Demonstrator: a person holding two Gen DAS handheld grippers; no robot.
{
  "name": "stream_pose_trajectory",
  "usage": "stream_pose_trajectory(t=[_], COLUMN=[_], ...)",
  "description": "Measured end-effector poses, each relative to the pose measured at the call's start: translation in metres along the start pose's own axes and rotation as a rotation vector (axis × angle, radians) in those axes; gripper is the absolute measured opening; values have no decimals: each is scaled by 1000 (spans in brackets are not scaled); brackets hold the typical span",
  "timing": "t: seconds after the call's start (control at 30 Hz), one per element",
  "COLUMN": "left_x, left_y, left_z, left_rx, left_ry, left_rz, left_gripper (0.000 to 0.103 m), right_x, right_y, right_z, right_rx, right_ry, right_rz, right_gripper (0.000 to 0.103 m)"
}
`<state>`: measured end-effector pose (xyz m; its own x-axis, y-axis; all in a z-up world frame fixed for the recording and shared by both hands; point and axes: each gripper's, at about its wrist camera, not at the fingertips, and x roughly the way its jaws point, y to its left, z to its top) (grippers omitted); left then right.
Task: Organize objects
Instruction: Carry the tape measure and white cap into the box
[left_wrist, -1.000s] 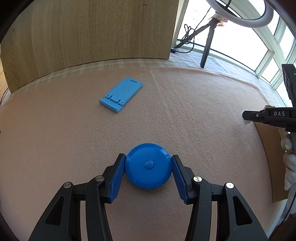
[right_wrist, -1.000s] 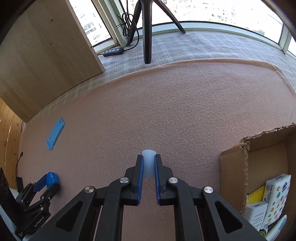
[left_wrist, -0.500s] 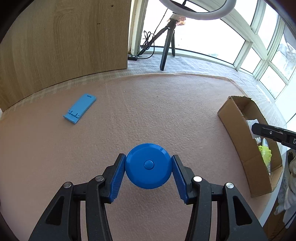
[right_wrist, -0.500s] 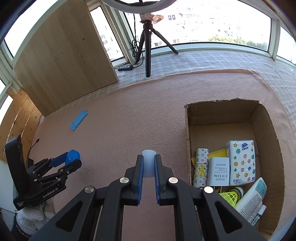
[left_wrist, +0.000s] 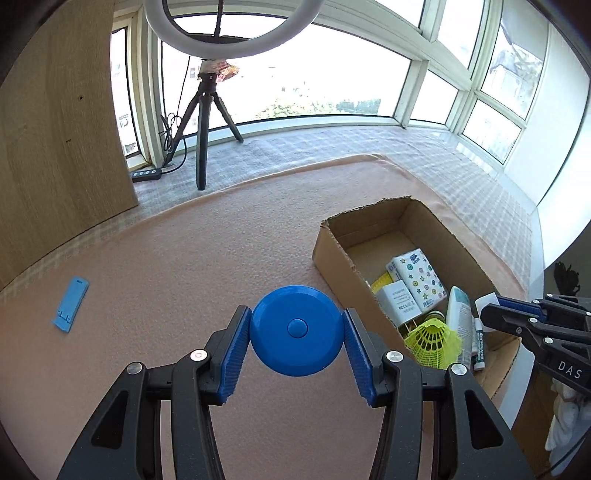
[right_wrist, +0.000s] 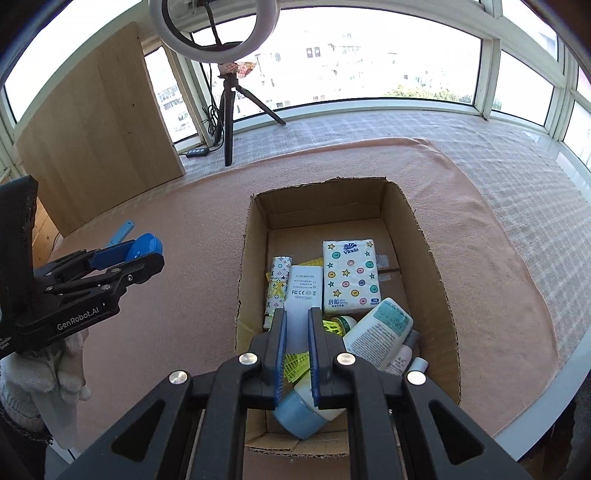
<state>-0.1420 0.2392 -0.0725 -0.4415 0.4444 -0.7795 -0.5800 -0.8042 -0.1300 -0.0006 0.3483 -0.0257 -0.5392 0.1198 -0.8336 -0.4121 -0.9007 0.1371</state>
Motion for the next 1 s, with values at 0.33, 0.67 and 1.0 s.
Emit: stream_pose_trajectory(t=[0.33,0.67,1.0], left_x=[38,74,98], left_y=[-61,-89,-94], left_z=[30,49,58], left_rx=[63,90,101], left_ry=[28,70,101], left_rz=[-52,-69,-55], left_gripper=[54,54,54], right_x=[-5,-1,3], right_y=[-30,-44,-48], right_z=[-10,-10,-10], right_rx=[22,28,31], right_ry=[1,3,11], right_rz=[-12,-6,-3], right_gripper=[10,10,12])
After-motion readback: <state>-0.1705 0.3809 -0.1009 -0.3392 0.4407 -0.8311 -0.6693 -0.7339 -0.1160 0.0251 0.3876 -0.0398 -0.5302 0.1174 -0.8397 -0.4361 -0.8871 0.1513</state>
